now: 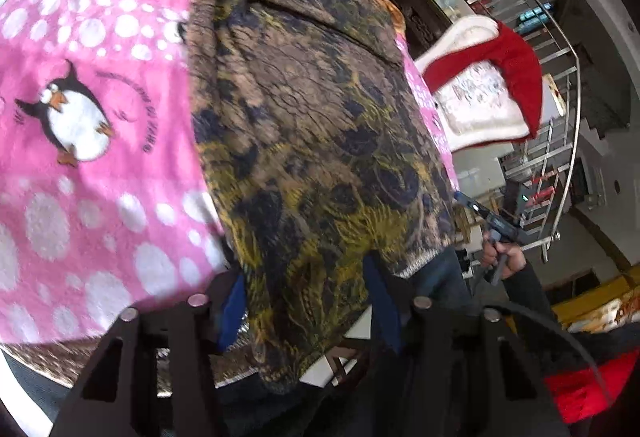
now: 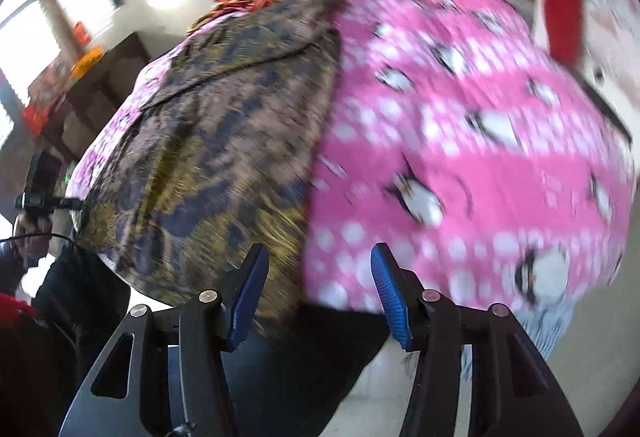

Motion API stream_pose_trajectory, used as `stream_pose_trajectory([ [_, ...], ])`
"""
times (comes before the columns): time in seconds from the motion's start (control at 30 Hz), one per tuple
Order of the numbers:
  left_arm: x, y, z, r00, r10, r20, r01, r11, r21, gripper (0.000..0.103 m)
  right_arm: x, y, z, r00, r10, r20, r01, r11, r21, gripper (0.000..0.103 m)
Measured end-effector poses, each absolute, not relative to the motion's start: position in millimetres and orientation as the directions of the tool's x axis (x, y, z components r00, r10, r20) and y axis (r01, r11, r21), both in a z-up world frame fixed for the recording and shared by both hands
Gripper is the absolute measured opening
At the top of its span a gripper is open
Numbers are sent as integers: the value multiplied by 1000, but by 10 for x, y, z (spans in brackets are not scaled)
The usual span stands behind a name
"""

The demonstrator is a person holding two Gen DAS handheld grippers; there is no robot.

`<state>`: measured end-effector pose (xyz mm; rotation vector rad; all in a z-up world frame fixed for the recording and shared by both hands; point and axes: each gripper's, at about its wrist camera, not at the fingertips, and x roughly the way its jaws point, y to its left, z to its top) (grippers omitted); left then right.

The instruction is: Fold small clothes

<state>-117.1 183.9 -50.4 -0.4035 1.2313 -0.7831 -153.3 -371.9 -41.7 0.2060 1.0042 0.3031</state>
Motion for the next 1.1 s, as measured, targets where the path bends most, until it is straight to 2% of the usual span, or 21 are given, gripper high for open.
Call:
stream_pose_trajectory([
  [0.03,-1197,1803,-518,112,-713,-692,326,684,-652,40,-1541,-3749,-462,500,357,-789,-150,933,328,56],
  [0.07,-1206,1774,-534,107,-703,-703,333,692,-641,36,-1544,-3765,-496,502,377,-778,-151,924,350,56],
  [0.2,-1111,1788,-573,133,-717,-684,290,688,-665,30,-1474,-3691,-518,512,496,-701,-235,866,441,56],
  [0.33,-1091,1778,-564,138,-728,-671,293,678,-675,30,-1250,-3535,-629,476,527,-704,-282,850,445,55],
  [0.37,-1101,1773,-552,138,-727,-672,300,677,-672,25,-1224,-3525,-638,463,565,-683,-298,825,481,55],
  [0.4,-1121,1768,-539,132,-733,-668,309,670,-675,21,-1219,-3520,-633,444,601,-664,-315,799,512,53],
  [0.43,-1138,1755,-532,128,-738,-663,315,664,-678,19,-1229,-3509,-624,414,652,-636,-339,758,557,47],
  [0.5,-1152,1761,-537,128,-740,-661,321,661,-678,19,-1253,-3490,-639,357,718,-597,-369,696,616,45],
  [0.57,-1133,1747,-607,121,-735,-667,305,667,-680,18,-1246,-3512,-691,350,714,-606,-358,700,618,41],
  [0.6,-1121,1741,-645,114,-736,-667,295,666,-685,18,-1229,-3549,-734,348,719,-601,-329,694,640,35],
  [0.67,-1104,1762,-667,120,-751,-649,275,654,-705,20,-1242,-3551,-734,338,743,-577,-321,668,672,35],
  [0.7,-1094,1778,-679,119,-757,-642,263,648,-715,20,-1247,-3521,-718,341,725,-598,-334,688,644,34],
  [0.77,-1090,1793,-687,121,-764,-634,249,641,-726,20,-1213,-3509,-755,341,682,-646,-315,731,606,26],
  [0.83,-1103,1800,-668,128,-760,-637,246,646,-722,17,-1167,-3587,-804,348,688,-637,-274,724,633,19],
  [0.87,-1115,1801,-650,137,-750,-647,248,659,-710,7,-1175,-3590,-812,349,691,-632,-258,720,644,19],
  [0.9,-1133,1813,-622,150,-740,-656,252,670,-698,4,-1210,-3560,-795,340,700,-628,-272,712,647,19],
  [0.93,-1152,1832,-597,161,-738,-656,251,673,-696,4,-1236,-3511,-755,326,699,-637,-304,715,629,19],
  [1.0,-1199,1864,-519,194,-727,-659,261,685,-680,3,-1290,-3498,-651,323,713,-622,-340,701,627,9],
  [1.1,-1296,2002,-282,266,-740,-617,288,672,-682,3,-1395,-3569,-387,397,719,-570,-376,694,614,7],
])
